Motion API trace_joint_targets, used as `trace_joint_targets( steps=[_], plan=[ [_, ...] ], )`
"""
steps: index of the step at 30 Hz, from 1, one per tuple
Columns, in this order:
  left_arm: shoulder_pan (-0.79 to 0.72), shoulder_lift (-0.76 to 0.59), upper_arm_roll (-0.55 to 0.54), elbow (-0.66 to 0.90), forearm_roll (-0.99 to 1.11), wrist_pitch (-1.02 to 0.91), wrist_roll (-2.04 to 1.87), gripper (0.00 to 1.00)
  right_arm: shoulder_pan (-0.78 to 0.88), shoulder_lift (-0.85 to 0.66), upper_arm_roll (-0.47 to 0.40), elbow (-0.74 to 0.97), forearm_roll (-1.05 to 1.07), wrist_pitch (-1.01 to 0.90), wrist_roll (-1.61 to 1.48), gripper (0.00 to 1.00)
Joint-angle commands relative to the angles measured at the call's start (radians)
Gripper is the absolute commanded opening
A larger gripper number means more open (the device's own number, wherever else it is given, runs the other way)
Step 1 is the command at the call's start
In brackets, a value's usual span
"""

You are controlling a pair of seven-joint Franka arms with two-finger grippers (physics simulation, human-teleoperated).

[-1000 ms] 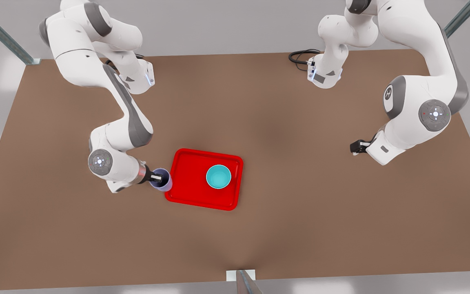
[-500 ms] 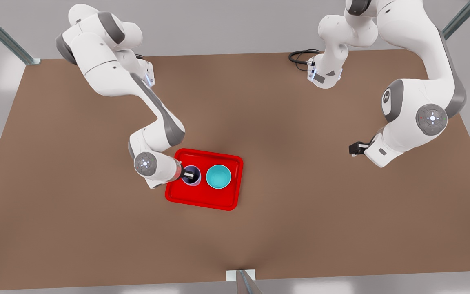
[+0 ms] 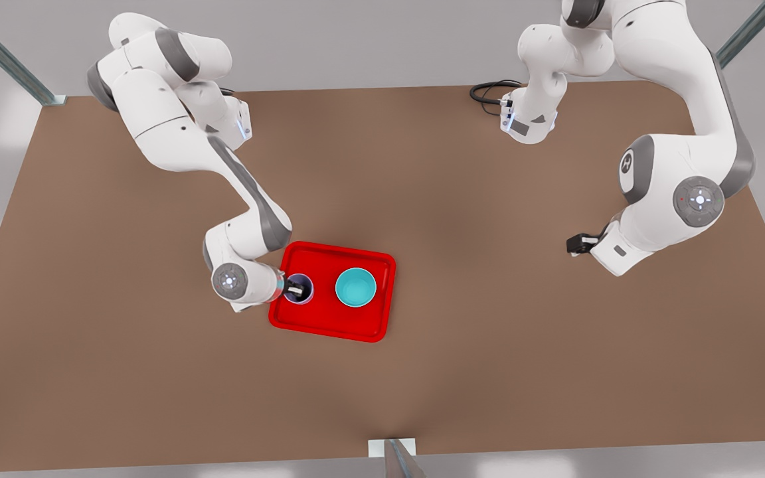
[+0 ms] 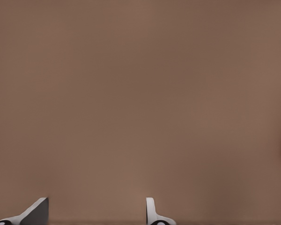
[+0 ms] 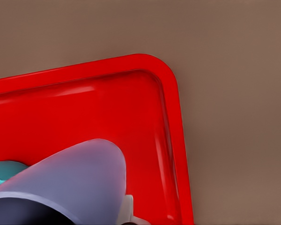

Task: Place the bowl on the tray with the left arm and the cup on the tray with the right arm

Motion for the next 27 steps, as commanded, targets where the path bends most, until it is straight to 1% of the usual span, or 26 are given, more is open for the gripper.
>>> trace_joint_targets(
  steps=[1,3,4,5,6,8,10,11,12,13,21,22,24,25,26,27],
  plan=[
    [0.000,0.000,0.000,0.000,0.000,0.000,0.000,1.00,0.000,0.000,0.000,0.000,-0.008,-0.005,0.001,0.21],
    [0.000,0.000,0.000,-0.002,0.000,0.000,0.000,1.00,0.000,0.000,0.000,0.000,-0.008,-0.005,-0.002,0.21],
    [0.000,0.000,0.000,-0.002,0.000,0.000,0.000,1.00,0.002,0.000,0.000,-0.001,-0.008,-0.005,-0.003,0.23],
    [0.000,0.000,0.000,-0.002,0.000,0.000,0.000,1.00,0.002,0.000,0.000,-0.001,-0.008,-0.005,-0.005,0.33],
    [0.000,0.000,0.000,-0.002,0.000,0.000,0.000,1.00,0.002,0.002,0.000,-0.001,-0.008,-0.005,-0.005,0.40],
    [0.000,0.000,0.000,-0.002,0.000,0.000,-0.002,1.00,0.003,0.008,0.000,-0.001,-0.008,-0.003,-0.005,0.40],
    [0.000,0.000,0.000,-0.002,0.000,0.000,0.000,1.00,0.005,0.009,0.000,-0.004,-0.008,0.009,-0.005,0.51],
    [0.000,0.000,0.000,-0.002,0.000,0.000,-0.002,1.00,0.005,0.009,0.002,-0.003,-0.008,0.009,-0.005,0.81],
    [0.000,0.003,0.000,-0.002,0.000,0.000,-0.002,1.00,0.005,0.009,0.002,-0.003,-0.008,0.009,-0.005,0.96],
    [0.001,0.006,0.000,-0.002,0.000,0.000,0.000,1.00,0.005,0.009,0.002,-0.001,-0.008,0.009,-0.005,0.99],
    [0.000,0.006,0.000,-0.002,0.000,-0.002,-0.002,1.00,0.003,0.006,0.002,0.016,-0.010,0.000,-0.016,1.00],
    [0.000,0.006,0.000,-0.002,0.000,-0.002,-0.002,1.00,0.000,0.002,0.003,0.060,-0.008,-0.049,-0.028,1.00],
    [0.000,0.006,0.000,-0.002,0.000,-0.002,-0.002,1.00,-0.017,-0.018,0.011,0.161,0.001,-0.209,-0.026,1.00],
    [0.000,0.006,0.000,-0.002,0.000,-0.002,-0.002,1.00,-0.020,-0.058,0.011,0.244,0.001,-0.347,-0.031,1.00],
    [0.000,0.006,0.000,-0.002,0.000,-0.002,0.000,1.00,-0.050,-0.060,0.008,0.382,-0.002,-0.494,-0.072,1.00],
    [0.000,0.006,0.000,-0.002,0.000,-0.002,0.000,1.00,-0.139,-0.066,0.011,0.436,-0.002,-0.528,-0.225,1.00]
  ],
)
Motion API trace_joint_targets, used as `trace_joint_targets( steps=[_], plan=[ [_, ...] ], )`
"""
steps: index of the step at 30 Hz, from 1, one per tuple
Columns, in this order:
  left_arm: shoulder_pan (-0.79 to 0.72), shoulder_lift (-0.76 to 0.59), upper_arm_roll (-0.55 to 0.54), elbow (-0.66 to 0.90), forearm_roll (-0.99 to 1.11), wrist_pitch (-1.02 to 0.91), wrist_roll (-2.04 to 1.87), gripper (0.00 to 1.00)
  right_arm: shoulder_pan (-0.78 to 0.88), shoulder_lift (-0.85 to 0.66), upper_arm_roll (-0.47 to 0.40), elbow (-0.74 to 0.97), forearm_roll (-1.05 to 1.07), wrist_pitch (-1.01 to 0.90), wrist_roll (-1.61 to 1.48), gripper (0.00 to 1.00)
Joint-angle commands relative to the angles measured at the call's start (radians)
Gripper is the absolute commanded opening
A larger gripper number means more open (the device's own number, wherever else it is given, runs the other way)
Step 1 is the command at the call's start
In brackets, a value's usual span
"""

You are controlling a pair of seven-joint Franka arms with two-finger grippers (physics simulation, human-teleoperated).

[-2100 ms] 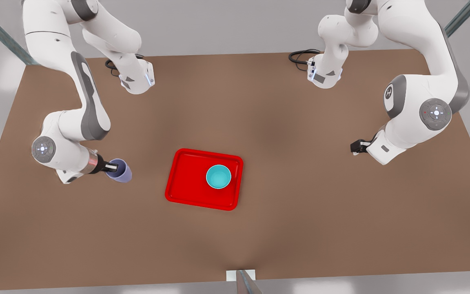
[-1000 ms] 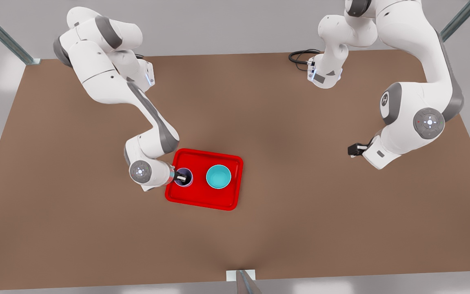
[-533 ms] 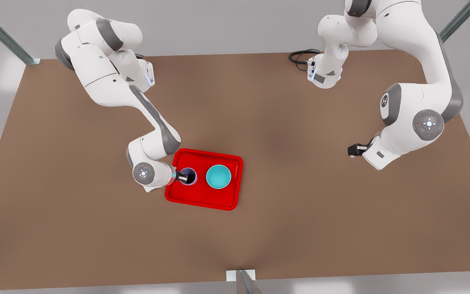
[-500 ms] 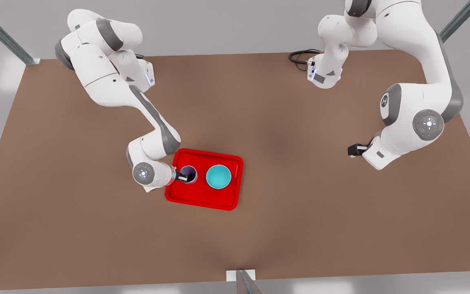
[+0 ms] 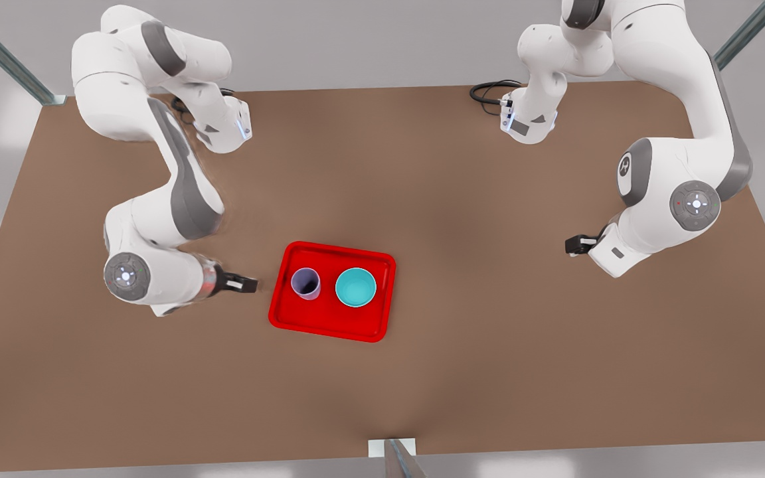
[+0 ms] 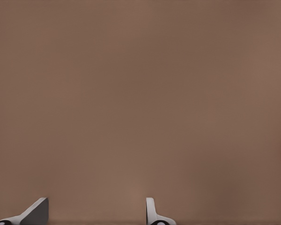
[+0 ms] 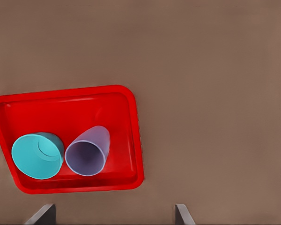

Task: Place the bowl on the tray with the left arm and the cup on the tray with the right arm

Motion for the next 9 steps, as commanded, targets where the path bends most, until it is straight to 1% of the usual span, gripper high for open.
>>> trace_joint_targets(
  steps=[1,2,3,4,5,6,9],
  plan=[
    [0.000,0.000,0.000,0.002,0.000,0.000,0.000,1.00,-0.022,-0.003,0.000,0.002,0.000,0.000,-0.069,1.00],
    [0.000,0.000,0.000,0.006,0.000,0.000,0.002,1.00,-0.067,-0.030,-0.006,0.004,-0.008,0.000,-0.158,1.00],
    [0.002,0.000,0.000,0.014,0.000,0.000,-0.002,1.00,-0.021,-0.168,-0.159,-0.059,-0.009,0.003,-0.319,1.00],
    [0.002,0.000,0.000,0.020,-0.001,0.002,-0.002,1.00,-0.005,-0.369,-0.251,-0.312,-0.008,0.076,-0.442,1.00],
    [0.002,0.000,0.000,0.049,-0.001,0.002,-0.002,1.00,-0.005,-0.538,-0.259,-0.527,-0.011,0.201,-0.442,1.00],
    [0.002,0.000,0.000,0.051,0.000,0.002,0.002,1.00,-0.022,-0.530,-0.257,-0.472,-0.008,0.141,-0.432,1.00],
    [0.000,-0.002,0.000,0.051,0.000,0.000,0.000,1.00,-0.019,-0.527,-0.256,-0.455,-0.008,0.135,-0.432,1.00]
  ],
)
